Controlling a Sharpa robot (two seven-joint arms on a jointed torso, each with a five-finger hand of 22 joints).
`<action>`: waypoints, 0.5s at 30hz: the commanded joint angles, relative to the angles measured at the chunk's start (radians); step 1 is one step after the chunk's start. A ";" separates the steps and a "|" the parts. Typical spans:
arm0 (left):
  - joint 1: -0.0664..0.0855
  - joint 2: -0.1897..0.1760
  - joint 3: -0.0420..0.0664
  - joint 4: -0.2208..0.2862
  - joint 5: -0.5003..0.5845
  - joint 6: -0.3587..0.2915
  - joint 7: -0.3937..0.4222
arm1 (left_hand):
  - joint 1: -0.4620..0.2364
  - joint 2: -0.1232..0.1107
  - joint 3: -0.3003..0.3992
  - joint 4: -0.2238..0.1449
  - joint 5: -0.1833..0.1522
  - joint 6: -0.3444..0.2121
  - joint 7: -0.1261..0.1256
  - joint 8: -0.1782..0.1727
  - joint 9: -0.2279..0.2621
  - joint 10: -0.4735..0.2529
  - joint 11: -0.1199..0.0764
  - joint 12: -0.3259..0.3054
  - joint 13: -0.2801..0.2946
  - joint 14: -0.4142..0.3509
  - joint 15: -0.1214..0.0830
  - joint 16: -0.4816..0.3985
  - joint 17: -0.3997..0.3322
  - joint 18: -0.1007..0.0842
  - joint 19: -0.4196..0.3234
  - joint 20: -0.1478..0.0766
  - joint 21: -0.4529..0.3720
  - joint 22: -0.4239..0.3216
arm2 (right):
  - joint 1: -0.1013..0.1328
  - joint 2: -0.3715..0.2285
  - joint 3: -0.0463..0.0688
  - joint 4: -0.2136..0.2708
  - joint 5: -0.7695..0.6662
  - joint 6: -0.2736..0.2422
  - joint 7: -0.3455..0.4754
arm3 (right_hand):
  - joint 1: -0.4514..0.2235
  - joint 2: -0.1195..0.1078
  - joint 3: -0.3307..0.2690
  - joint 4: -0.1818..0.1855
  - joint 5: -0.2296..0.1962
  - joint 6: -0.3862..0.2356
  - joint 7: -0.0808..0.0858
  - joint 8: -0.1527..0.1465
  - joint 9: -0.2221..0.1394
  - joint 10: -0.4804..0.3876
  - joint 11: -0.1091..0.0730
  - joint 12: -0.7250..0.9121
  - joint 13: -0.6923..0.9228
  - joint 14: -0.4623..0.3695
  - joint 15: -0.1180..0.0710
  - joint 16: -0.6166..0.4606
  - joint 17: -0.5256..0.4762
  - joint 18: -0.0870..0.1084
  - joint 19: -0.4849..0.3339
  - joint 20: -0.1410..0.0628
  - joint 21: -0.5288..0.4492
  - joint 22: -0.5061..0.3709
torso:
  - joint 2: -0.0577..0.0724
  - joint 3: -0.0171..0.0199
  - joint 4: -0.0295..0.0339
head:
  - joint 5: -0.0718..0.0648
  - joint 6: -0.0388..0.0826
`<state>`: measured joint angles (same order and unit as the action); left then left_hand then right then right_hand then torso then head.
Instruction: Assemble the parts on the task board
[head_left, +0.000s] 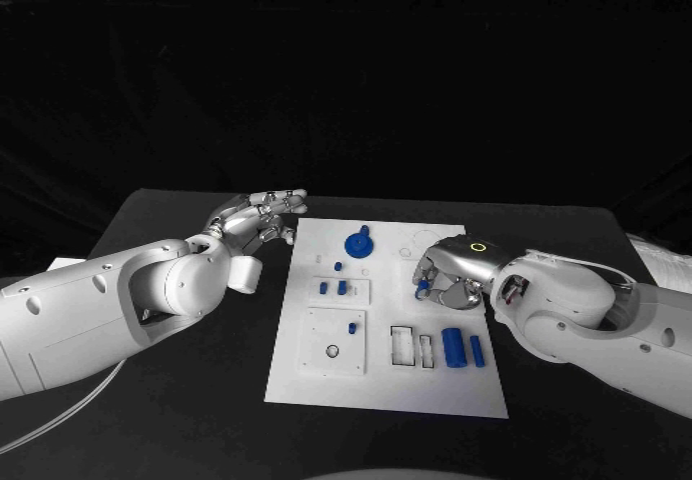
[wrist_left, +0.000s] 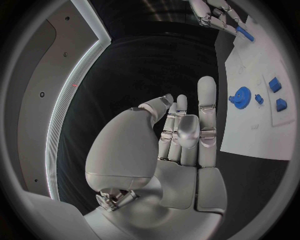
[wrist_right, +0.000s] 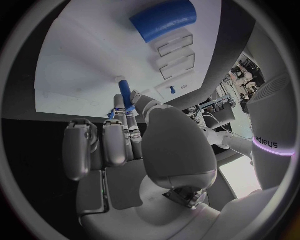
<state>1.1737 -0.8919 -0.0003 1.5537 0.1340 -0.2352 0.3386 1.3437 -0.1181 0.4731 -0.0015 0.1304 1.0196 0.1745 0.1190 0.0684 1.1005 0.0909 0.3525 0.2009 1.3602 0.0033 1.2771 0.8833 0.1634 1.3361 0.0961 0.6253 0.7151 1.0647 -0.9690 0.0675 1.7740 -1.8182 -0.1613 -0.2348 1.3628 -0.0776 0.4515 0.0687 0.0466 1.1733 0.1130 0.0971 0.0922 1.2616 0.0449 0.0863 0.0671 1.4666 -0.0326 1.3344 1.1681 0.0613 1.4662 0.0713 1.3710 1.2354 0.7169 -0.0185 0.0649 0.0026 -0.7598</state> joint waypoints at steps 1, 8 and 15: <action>0.000 0.001 0.000 0.000 -0.004 0.018 0.004 | -0.010 -0.002 -0.004 0.001 0.001 -0.006 -0.001 0.006 0.000 -0.008 -0.001 0.003 0.001 -0.007 0.000 -0.002 -0.001 0.014 -0.008 0.002 -0.006 -0.001 | 0.006 -0.016 0.003 0.032 0.047 -0.037 -0.002 | 0.012 0.004 -0.002 0.001 0.002 0.014 -0.005 0.002 0.002 0.005 0.003 -0.004 0.000 0.040 -0.002 -0.003 -0.002 0.004 0.016 -0.004 0.003 -0.001 | 0.000 -0.0003 -0.0004 | 0.002 0.000; 0.000 0.004 0.000 -0.002 -0.004 0.020 0.005 | -0.010 -0.002 -0.004 0.001 0.001 -0.006 -0.001 0.006 0.000 -0.008 -0.001 0.003 0.001 -0.007 0.000 -0.002 -0.001 0.014 -0.008 0.002 -0.006 -0.001 | 0.015 -0.022 0.006 0.098 0.090 -0.061 0.013 | 0.018 -0.001 0.002 -0.003 0.002 0.014 -0.005 0.001 0.003 0.006 0.003 -0.008 0.000 0.040 -0.002 -0.002 -0.002 0.004 0.016 -0.004 0.003 -0.001 | 0.000 -0.0004 -0.0002 | 0.007 0.003; 0.000 0.011 0.000 -0.004 -0.004 0.011 0.018 | -0.011 -0.001 -0.004 0.002 0.001 -0.006 -0.002 0.007 0.000 -0.009 -0.002 0.006 0.002 -0.006 0.000 -0.001 0.002 0.014 -0.007 0.002 -0.005 0.001 | -0.008 0.051 0.001 0.130 0.071 -0.063 0.034 | 0.026 -0.007 0.008 -0.012 0.003 0.013 -0.002 0.000 0.004 0.005 0.004 -0.012 0.000 0.039 -0.002 -0.004 -0.005 0.006 0.014 -0.004 -0.001 -0.008 | 0.000 -0.0010 0.0016 | 0.017 0.005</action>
<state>1.1737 -0.8839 -0.0004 1.5496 0.1338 -0.2349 0.3402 1.3430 -0.1173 0.4730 -0.0014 0.1304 1.0195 0.1744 0.1190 0.0684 1.0970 0.0874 0.3526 0.2008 1.3602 0.0033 1.2771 0.8833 0.1633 1.3361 0.0961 0.6254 0.7152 1.0624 -0.9297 0.0700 1.8992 -1.7439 -0.2125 -0.2239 1.3796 -0.0873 0.4570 0.0632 0.0463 1.1755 0.1143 0.0967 0.0947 1.2615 0.0451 0.0770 0.0655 1.4665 -0.0325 1.3344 1.1646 0.0613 1.4662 0.0714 1.3710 1.2279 0.7168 -0.0186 0.0656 0.0147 -0.7565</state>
